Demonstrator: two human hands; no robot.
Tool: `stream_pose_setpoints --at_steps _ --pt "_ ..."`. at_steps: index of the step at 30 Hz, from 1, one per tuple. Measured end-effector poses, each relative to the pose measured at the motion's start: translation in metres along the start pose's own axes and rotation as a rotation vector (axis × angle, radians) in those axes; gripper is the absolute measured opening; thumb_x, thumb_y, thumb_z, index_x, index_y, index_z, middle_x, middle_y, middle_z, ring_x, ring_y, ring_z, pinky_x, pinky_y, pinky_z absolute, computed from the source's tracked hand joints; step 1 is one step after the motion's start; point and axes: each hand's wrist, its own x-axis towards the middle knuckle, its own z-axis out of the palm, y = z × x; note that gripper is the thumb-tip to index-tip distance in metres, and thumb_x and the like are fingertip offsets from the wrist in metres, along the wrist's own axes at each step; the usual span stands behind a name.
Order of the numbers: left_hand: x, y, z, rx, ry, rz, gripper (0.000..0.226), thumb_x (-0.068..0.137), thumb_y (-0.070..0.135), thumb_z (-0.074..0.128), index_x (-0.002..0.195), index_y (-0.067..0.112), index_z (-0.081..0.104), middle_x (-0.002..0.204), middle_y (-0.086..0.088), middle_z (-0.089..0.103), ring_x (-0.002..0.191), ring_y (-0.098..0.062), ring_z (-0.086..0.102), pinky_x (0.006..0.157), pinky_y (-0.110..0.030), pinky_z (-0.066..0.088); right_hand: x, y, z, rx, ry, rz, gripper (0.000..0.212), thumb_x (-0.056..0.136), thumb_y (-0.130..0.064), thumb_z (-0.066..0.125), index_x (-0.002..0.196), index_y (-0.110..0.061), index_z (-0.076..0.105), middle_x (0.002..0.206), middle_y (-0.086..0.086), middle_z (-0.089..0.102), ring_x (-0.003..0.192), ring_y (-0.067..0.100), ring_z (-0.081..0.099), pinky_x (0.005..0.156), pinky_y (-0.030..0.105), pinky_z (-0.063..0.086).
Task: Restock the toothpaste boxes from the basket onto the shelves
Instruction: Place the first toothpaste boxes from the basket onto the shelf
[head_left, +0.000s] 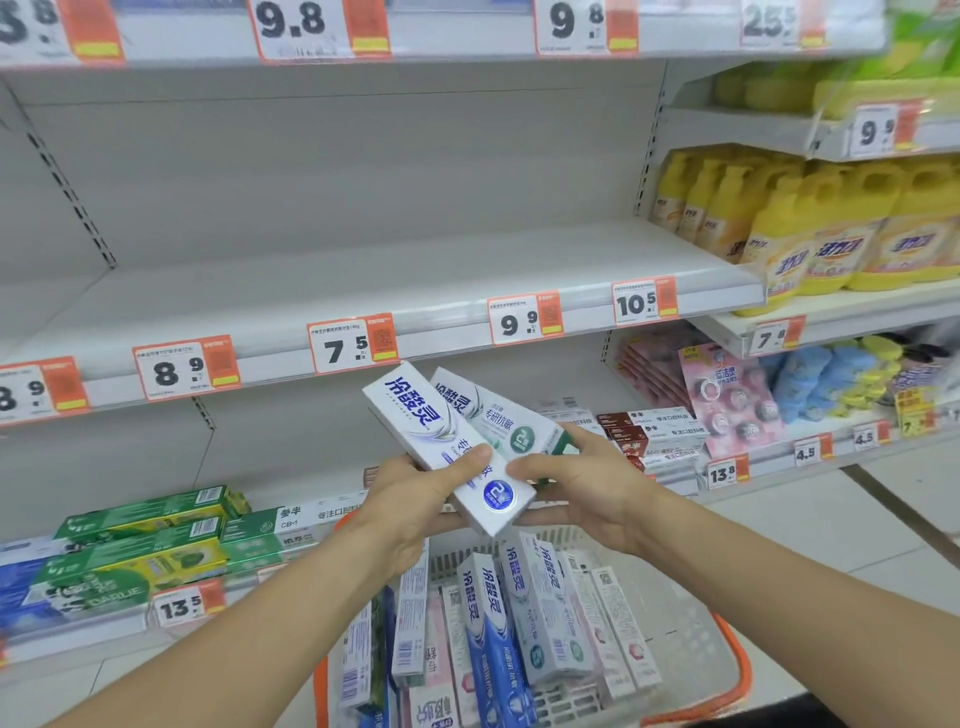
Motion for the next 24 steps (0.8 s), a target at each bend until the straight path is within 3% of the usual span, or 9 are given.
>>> stream_pose_setpoints --at_steps 6,9,12,16,18,20,24 --pt "-0.002 0.013 0.014 -0.046 -0.036 0.011 0.030 0.087 0.024 0.074 0.110 0.007 0.068 0.098 -0.010 0.078 0.094 -0.026 0.074 0.077 -0.041 0.059 -0.012 -0.012 -0.022 -0.008 0.025 -0.036 0.045 0.082 0.006 0.073 0.122 -0.006 0.059 0.099 0.015 0.077 0.084 0.033 0.075 0.064 0.039 0.060" --pt "0.002 0.027 0.004 -0.126 -0.016 0.029 0.032 0.084 0.024 0.075 0.109 0.007 0.066 0.096 -0.012 0.077 0.086 -0.026 0.074 0.078 -0.042 0.058 -0.019 -0.021 -0.043 -0.041 -0.004 -0.060 0.042 0.082 0.006 0.072 0.122 -0.005 0.062 0.104 0.015 0.076 0.091 0.034 0.074 0.075 0.045 0.061" --pt "0.004 0.042 -0.003 -0.090 -0.112 0.036 0.052 0.069 0.022 0.079 0.117 0.005 0.066 0.105 -0.015 0.076 0.089 -0.029 0.074 0.073 -0.040 0.061 -0.023 -0.028 -0.061 -0.049 -0.016 -0.092 0.047 0.077 0.000 0.075 0.123 -0.004 0.063 0.110 0.017 0.074 0.102 0.037 0.071 0.092 0.053 0.056" --pt "0.008 0.055 0.008 -0.158 -0.118 0.174 0.058 0.063 0.013 0.078 0.118 -0.002 0.064 0.104 -0.015 0.076 0.084 -0.025 0.075 0.065 -0.037 0.064 -0.021 -0.050 -0.080 -0.013 0.008 -0.147 0.044 0.078 -0.016 0.074 0.121 -0.011 0.067 0.113 0.010 0.074 0.099 0.023 0.072 0.087 0.037 0.057" --pt "0.015 0.061 0.015 -0.227 -0.042 0.261 0.049 0.061 0.010 0.078 0.108 0.001 0.066 0.102 -0.014 0.076 0.075 -0.021 0.076 0.054 -0.028 0.060 -0.015 -0.073 -0.097 0.009 0.039 -0.227 0.033 0.088 -0.013 0.066 0.120 -0.009 0.067 0.116 0.009 0.074 0.105 0.022 0.072 0.085 0.031 0.060" --pt "0.026 0.066 0.019 -0.280 0.042 0.353 0.052 0.062 0.009 0.079 0.111 0.003 0.063 0.101 -0.013 0.076 0.074 -0.021 0.075 0.054 -0.026 0.059 -0.007 -0.101 -0.118 0.028 0.102 -0.357 0.028 0.091 -0.006 0.061 0.118 -0.003 0.064 0.116 0.014 0.073 0.108 0.026 0.071 0.086 0.031 0.060" --pt "0.052 0.072 0.025 -0.297 0.161 0.505 0.050 0.079 0.007 0.077 0.123 0.002 0.053 0.111 -0.014 0.073 0.091 -0.029 0.074 0.060 -0.027 0.058 0.028 -0.155 -0.153 0.022 0.184 -0.605 0.062 0.074 -0.011 0.073 0.132 -0.010 0.051 0.119 0.022 0.068 0.110 0.033 0.068 0.089 0.035 0.059"
